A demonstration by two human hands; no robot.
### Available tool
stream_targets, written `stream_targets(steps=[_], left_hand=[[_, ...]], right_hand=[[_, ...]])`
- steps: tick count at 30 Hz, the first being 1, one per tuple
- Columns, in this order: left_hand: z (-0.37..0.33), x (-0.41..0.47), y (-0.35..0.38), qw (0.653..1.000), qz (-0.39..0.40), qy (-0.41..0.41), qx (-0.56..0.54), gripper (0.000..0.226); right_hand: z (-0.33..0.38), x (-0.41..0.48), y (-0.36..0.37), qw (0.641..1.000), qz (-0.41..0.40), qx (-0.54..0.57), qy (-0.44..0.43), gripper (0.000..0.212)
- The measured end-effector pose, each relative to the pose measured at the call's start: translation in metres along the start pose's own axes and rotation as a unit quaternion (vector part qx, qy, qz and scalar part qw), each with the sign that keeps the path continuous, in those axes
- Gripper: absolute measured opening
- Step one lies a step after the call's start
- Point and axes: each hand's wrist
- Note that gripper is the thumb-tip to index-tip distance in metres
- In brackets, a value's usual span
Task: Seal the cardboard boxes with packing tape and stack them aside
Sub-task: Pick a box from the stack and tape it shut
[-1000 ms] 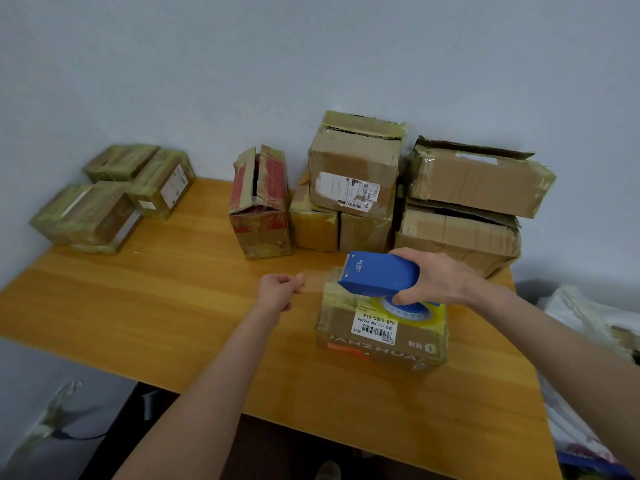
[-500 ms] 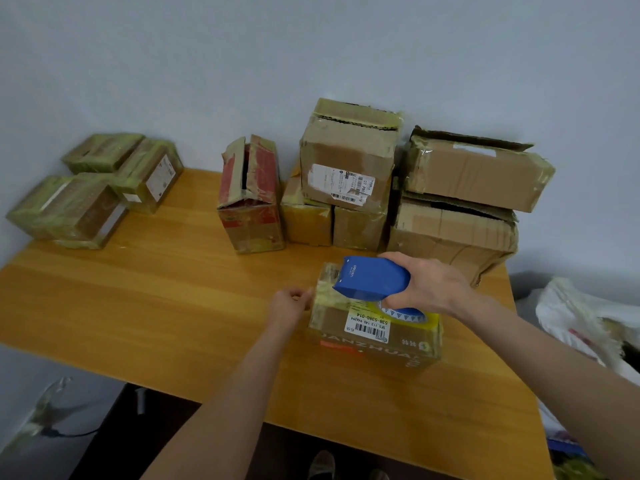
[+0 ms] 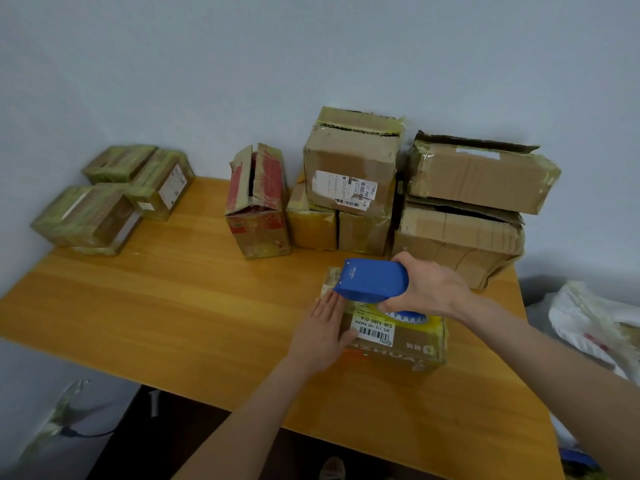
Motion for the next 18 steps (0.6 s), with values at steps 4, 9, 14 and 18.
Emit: stream_targets(steps=[4, 9, 14, 18], left_hand=[[-0.002, -0.001, -0.002, 0.999, 0.012, 0.006, 0.036, 0.103], [-0.005, 0.0, -0.006, 0.998, 0.022, -0.018, 0.05, 0.085], [-0.004, -0.001, -0.003, 0.998, 0.02, -0.02, 0.059, 0.085], [-0.017, 0.004, -0.009, 0.995, -0.014, -0.042, 0.087, 0.09]], right_hand=[[-0.003, -0.003, -0.004, 1.0, 0.0, -0.012, -0.014, 0.071], [-0.01, -0.007, -0.013, 1.0, 0.024, -0.006, -0.013, 0.071], [-0.035, -0.019, -0.021, 0.999, 0.051, 0.003, 0.011, 0.07], [-0.034, -0.018, -0.014, 1.0, 0.026, -0.01, 0.006, 0.066]])
Point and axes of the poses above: each hand's wrist, its own x-axis towards the middle knuckle, its own y-axis out of the palm, z = x × y, and after that the axes turned 1 degree about y, right-handed
